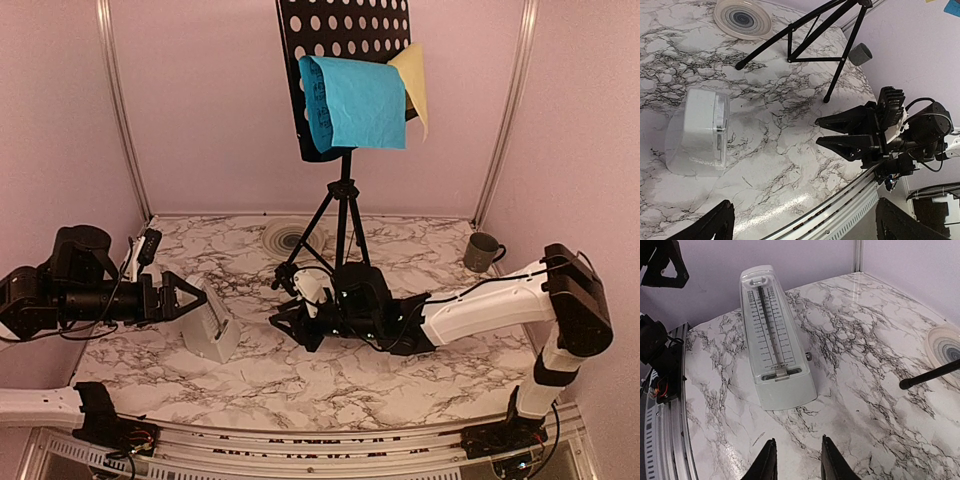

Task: Pack up the instrument practice props
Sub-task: Move the metronome to the center of the board.

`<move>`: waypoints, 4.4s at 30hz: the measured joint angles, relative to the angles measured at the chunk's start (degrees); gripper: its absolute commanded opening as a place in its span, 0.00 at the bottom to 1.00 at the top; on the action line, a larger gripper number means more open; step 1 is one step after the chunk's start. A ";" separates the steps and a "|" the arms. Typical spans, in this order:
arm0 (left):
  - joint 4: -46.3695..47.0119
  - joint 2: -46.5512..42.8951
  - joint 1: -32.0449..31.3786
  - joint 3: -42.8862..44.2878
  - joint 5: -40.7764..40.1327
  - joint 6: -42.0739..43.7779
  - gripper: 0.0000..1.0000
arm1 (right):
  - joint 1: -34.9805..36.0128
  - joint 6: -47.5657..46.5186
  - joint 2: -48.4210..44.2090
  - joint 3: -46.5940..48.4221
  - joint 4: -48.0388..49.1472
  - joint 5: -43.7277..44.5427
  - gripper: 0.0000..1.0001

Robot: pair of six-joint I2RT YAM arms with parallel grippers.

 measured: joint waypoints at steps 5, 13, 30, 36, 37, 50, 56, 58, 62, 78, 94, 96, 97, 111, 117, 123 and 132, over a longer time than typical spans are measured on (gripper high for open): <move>-1.03 -1.11 -4.02 -1.20 -2.97 -2.82 0.99 | -0.15 -1.05 -2.58 -0.70 -0.35 0.35 0.30; -2.23 1.60 -9.25 -1.29 -6.38 -5.60 0.99 | -0.74 -0.94 -3.98 -3.15 -0.52 0.59 0.30; -0.68 12.24 -12.61 -9.62 -14.95 -16.48 0.91 | -1.55 -0.52 -6.49 -5.35 -0.42 2.51 0.58; 4.35 19.41 -10.10 -12.90 -16.61 -14.91 0.81 | -2.03 -0.79 -8.39 -5.92 -0.70 3.02 0.68; 5.22 20.68 -9.33 -13.35 -16.61 -14.49 0.81 | -2.14 -0.81 -8.66 -5.95 -0.81 3.13 0.69; 13.35 27.76 -4.24 -14.19 -16.11 -9.86 0.76 | -2.82 -0.87 -9.46 -5.95 -1.88 3.39 0.72; 14.19 19.87 -5.16 -19.82 -15.78 -10.67 0.76 | -3.28 -0.52 -4.87 -1.68 -2.49 0.70 0.70; 14.08 16.48 -5.16 -21.42 -15.72 -11.04 0.76 | -3.37 -0.17 -1.81 0.76 -2.12 -0.76 0.70; 13.33 12.57 -5.16 -22.05 -15.37 -12.09 0.78 | -3.37 0.96 1.29 2.03 -1.73 -3.04 0.71; -2.93 0.02 -5.16 -10.75 -12.59 -11.23 0.99 | -3.37 2.38 1.95 2.03 -1.14 -4.85 0.72; -10.88 14.23 7.91 8.76 -12.13 7.96 0.98 | -3.37 2.67 0.42 1.33 -0.81 -5.49 0.73; -10.25 16.04 9.01 9.01 -10.51 10.32 0.96 | -3.37 2.67 0.39 1.33 -0.81 -5.51 0.73; -10.03 16.85 9.38 9.16 -9.90 11.21 0.95 | -3.37 2.67 0.39 1.33 -0.85 -5.49 0.73; -7.98 28.70 15.28 12.90 -2.95 22.36 0.84 | -3.39 2.47 0.39 1.33 -1.88 -5.66 0.73; -8.02 33.05 16.06 14.19 0.13 24.30 0.72 | -3.41 2.49 0.26 1.31 -1.97 -5.62 0.73; -9.60 36.65 16.63 17.40 0.00 25.24 0.58 | -3.41 2.49 -0.15 1.31 -1.92 -5.60 0.73; -15.23 37.11 16.83 20.96 -2.08 25.75 0.56 | -3.41 2.49 -0.15 1.29 -1.97 -5.60 0.73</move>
